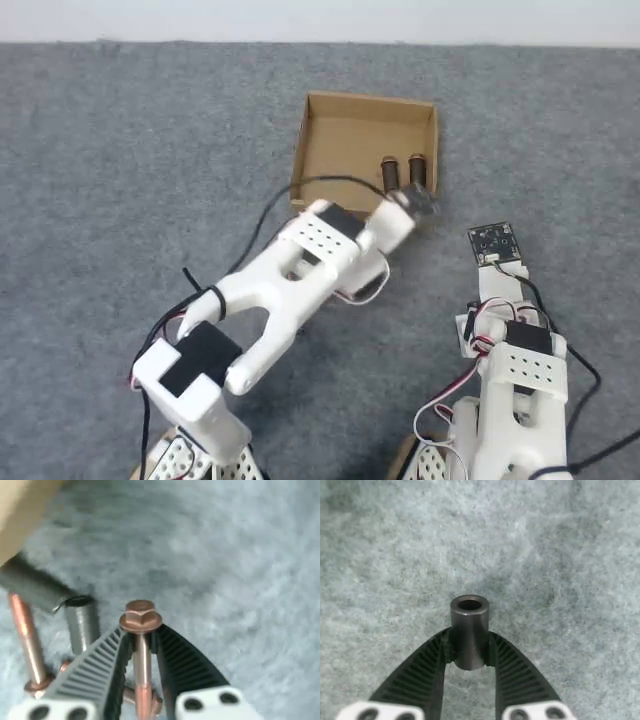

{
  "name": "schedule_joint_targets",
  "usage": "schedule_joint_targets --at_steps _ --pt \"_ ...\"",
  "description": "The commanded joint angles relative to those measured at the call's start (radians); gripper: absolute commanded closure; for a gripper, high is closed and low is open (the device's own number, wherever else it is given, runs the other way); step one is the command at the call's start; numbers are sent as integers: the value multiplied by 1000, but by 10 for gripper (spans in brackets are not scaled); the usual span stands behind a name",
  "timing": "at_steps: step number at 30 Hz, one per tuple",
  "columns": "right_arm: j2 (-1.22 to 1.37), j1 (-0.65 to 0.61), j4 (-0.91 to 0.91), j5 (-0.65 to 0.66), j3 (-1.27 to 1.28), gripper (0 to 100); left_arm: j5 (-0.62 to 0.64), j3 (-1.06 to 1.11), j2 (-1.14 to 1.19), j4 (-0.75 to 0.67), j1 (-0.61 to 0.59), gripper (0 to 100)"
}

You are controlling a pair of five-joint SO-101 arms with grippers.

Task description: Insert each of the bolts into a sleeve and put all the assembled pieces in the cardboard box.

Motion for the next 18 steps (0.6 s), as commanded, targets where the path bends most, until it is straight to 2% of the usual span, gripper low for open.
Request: schedule_joint_targets --at_steps 1,8,18 --pt "-41 5 -16 11 -9 991 132 -68 -43 8 -32 989" --pt "-41 5 -16 9 -9 991 264 -10 -199 -9 -110 989" --pt "-41 5 -16 -32 -8 991 373 269 -468 -236 -336 989"
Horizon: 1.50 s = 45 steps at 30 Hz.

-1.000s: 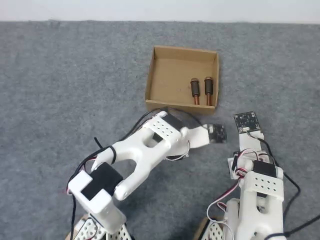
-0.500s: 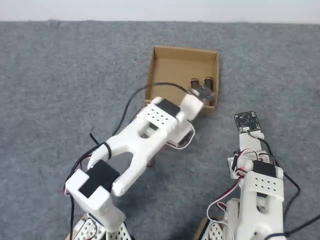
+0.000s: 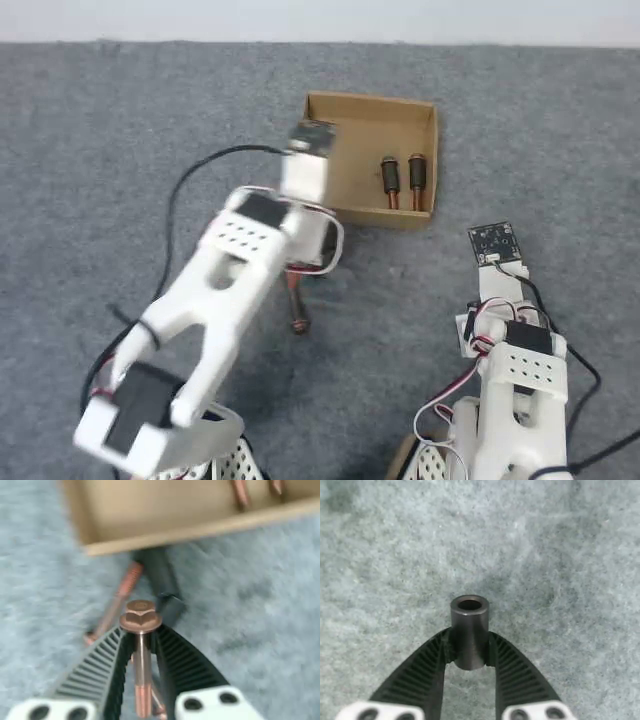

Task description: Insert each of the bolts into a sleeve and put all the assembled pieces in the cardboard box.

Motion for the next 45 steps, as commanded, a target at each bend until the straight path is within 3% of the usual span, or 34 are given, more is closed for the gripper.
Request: schedule_joint_targets --at_steps 1,12,15,20,27,31,37,45 --pt "-41 5 -16 -17 -8 991 40 45 -138 -84 -84 989" --pt "-41 -62 -28 -17 -9 989 43 268 -203 -206 -422 989" --pt "-39 -111 -128 -9 12 990 41 335 -210 -261 -519 989" --pt "-39 -147 -446 -9 71 991 40 420 -203 -379 -628 989" --pt "-35 -176 -947 -12 158 991 38 453 -203 -446 -641 989" --pt "-30 -231 -1133 -14 198 991 38 453 -201 -446 -640 989" --pt "-28 -343 -1196 -37 184 992 38 453 -201 -448 -640 989" --pt "-27 -452 -1219 -388 81 992 38 452 -201 -448 -640 989"
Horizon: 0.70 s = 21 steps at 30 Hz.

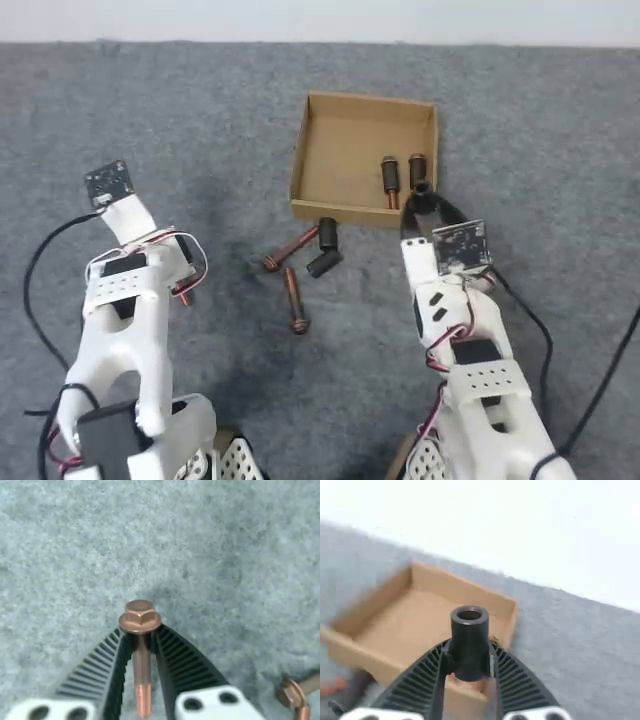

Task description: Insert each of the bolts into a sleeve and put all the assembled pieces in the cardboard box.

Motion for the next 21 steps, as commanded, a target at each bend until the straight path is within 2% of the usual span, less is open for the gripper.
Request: schedule_joint_targets --at_steps 1,7,13,21 --pt "-27 -58 -30 -138 -100 992 3 -13 -55 -31 -3 989" --pt "12 -124 -30 -245 -144 992 3 -13 -55 -31 -3 989" --pt "269 -125 -54 -269 -293 992 3 -13 -55 -31 -3 989" --pt "684 -159 -521 -261 -376 992 3 -16 -55 -44 -3 989"
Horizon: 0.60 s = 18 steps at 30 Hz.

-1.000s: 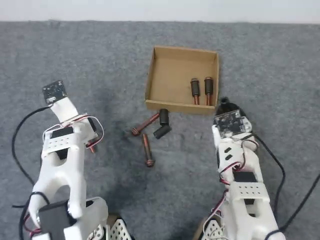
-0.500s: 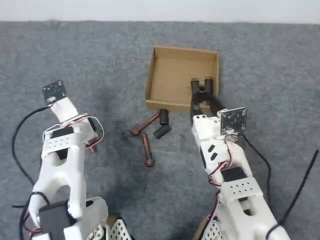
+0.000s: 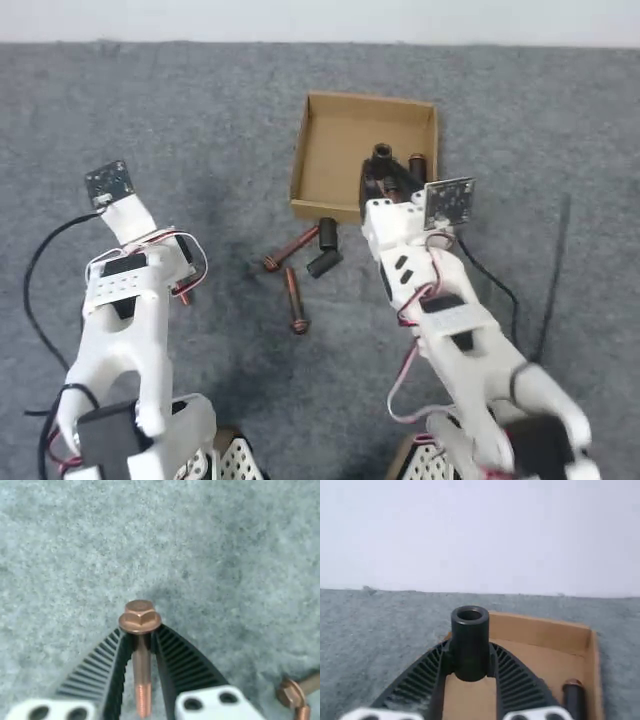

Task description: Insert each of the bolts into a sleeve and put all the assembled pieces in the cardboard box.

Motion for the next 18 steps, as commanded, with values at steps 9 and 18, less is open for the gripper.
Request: schedule_joint_targets --at_steps 9,18 --pt "453 -41 -550 -3 -89 992 3 -12 -55 -66 11 989" --pt "510 -47 -806 107 143 992 3 -12 -55 -66 20 989"
